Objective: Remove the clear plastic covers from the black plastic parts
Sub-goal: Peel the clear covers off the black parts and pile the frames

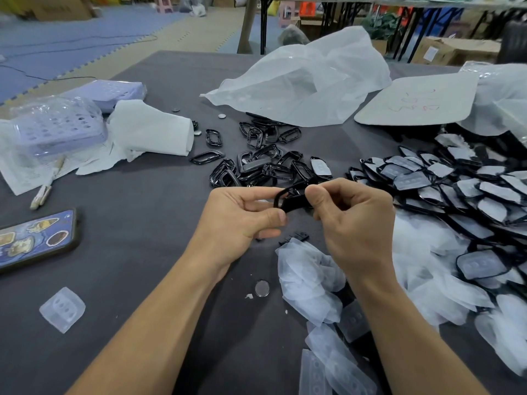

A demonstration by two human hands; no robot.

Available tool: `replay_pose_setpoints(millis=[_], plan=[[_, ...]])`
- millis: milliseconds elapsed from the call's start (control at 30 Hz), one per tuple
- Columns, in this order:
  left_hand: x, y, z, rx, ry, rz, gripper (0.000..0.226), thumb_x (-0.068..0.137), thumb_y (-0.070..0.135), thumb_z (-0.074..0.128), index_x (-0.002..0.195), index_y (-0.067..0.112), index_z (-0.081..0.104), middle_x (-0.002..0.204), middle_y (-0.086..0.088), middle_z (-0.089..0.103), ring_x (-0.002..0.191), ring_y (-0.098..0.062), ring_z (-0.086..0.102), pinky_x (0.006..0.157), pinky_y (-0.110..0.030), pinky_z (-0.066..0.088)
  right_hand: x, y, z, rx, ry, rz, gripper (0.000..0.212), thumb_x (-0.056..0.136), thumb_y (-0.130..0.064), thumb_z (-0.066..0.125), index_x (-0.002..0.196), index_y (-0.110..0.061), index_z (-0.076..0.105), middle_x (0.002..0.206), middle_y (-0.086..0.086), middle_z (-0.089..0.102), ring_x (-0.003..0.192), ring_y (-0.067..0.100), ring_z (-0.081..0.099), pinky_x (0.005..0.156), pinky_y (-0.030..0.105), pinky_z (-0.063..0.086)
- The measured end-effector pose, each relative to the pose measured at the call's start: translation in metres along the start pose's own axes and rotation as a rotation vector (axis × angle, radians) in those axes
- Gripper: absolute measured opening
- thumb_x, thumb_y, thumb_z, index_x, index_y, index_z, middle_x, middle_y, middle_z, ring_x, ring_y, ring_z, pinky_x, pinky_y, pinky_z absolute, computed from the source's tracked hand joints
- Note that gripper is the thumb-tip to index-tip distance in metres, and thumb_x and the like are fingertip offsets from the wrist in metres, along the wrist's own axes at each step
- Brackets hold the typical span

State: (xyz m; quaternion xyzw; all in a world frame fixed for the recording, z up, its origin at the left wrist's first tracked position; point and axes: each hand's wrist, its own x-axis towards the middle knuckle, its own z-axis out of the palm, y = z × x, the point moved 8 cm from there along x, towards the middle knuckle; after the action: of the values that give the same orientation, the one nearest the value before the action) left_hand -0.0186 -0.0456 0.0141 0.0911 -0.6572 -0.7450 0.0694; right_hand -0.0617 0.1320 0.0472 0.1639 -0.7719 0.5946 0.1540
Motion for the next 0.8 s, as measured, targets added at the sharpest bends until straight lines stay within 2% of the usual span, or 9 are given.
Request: replay_pose_setpoints(millis=[100,167,267,433,533,633,733,800], plan=[[-0.003,0.001,0.005,-0.003,-0.062,-0.028,0.04,0.079,-0.014,0.076,0.114,0.006,0.076,0.091,-0.014,0.08,0.077,-0.019,0.078,0.063,-0.024,0.06,-0.002,0.0,0.0,-0.049,0.031,-0.021,0.016,0.093,-0.025,0.076,0.078,-0.023,0.077,0.061,-0.003,0.066,0.058,0.021,0.061,0.056,0.039,0.05],[-0.004,0.001,0.008,-0.007,-0.091,-0.043,0.042,0.081,-0.018,0.073,0.115,0.007,0.075,0.094,-0.015,0.08,0.079,-0.021,0.079,0.066,-0.025,0.062,-0.001,0.002,0.0,-0.071,0.058,-0.023,0.016,0.094,-0.026,0.075,0.078,-0.022,0.076,0.061,-0.002,0.066,0.059,0.021,0.061,0.057,0.039,0.05],[-0.005,0.001,0.009,0.006,-0.095,-0.044,0.043,0.082,-0.021,0.07,0.113,0.007,0.075,0.096,-0.015,0.08,0.075,-0.019,0.078,0.067,-0.024,0.062,-0.001,0.002,-0.003,-0.088,0.091,-0.04,0.019,0.095,-0.027,0.074,0.076,-0.022,0.074,0.059,-0.005,0.063,0.057,0.017,0.057,0.054,0.03,0.046],[-0.004,-0.001,0.008,0.028,-0.073,-0.057,0.044,0.082,-0.021,0.07,0.098,0.019,0.08,0.09,-0.013,0.081,0.075,-0.02,0.078,0.066,-0.023,0.06,-0.002,0.0,-0.003,-0.101,0.08,-0.064,0.02,0.094,-0.027,0.074,0.075,-0.021,0.073,0.06,-0.007,0.061,0.055,0.01,0.053,0.053,0.014,0.037],[-0.005,-0.002,0.007,0.041,-0.062,-0.053,0.042,0.084,-0.017,0.069,0.087,0.022,0.084,0.087,-0.011,0.081,0.076,-0.018,0.078,0.066,-0.021,0.059,-0.001,-0.002,-0.002,-0.123,0.066,-0.07,0.019,0.094,-0.026,0.075,0.076,-0.02,0.074,0.058,-0.008,0.06,0.057,0.011,0.053,0.053,0.018,0.039],[-0.005,-0.004,0.007,0.037,-0.033,-0.057,0.022,0.086,-0.005,0.074,0.096,0.013,0.083,0.085,-0.012,0.08,0.074,-0.015,0.076,0.065,-0.02,0.058,-0.002,-0.003,0.002,-0.135,0.031,-0.073,0.019,0.093,-0.027,0.076,0.076,-0.019,0.074,0.059,-0.005,0.063,0.059,0.016,0.056,0.056,0.029,0.044],[-0.004,-0.005,0.005,0.044,0.027,-0.05,0.015,0.087,-0.004,0.074,0.097,0.005,0.082,0.078,-0.014,0.078,0.067,-0.016,0.074,0.06,-0.021,0.057,-0.005,-0.007,0.007,-0.177,0.009,-0.105,0.019,0.092,-0.029,0.077,0.076,-0.02,0.074,0.06,-0.008,0.064,0.061,0.015,0.058,0.056,0.027,0.044],[-0.004,-0.003,0.004,0.051,0.05,-0.045,0.016,0.087,-0.007,0.073,0.092,0.005,0.083,0.073,-0.013,0.077,0.062,-0.016,0.073,0.057,-0.02,0.056,-0.007,-0.01,0.005,-0.216,0.054,-0.122,0.017,0.089,-0.033,0.079,0.078,-0.023,0.072,0.061,-0.011,0.064,0.063,0.013,0.059,0.057,0.025,0.045]])
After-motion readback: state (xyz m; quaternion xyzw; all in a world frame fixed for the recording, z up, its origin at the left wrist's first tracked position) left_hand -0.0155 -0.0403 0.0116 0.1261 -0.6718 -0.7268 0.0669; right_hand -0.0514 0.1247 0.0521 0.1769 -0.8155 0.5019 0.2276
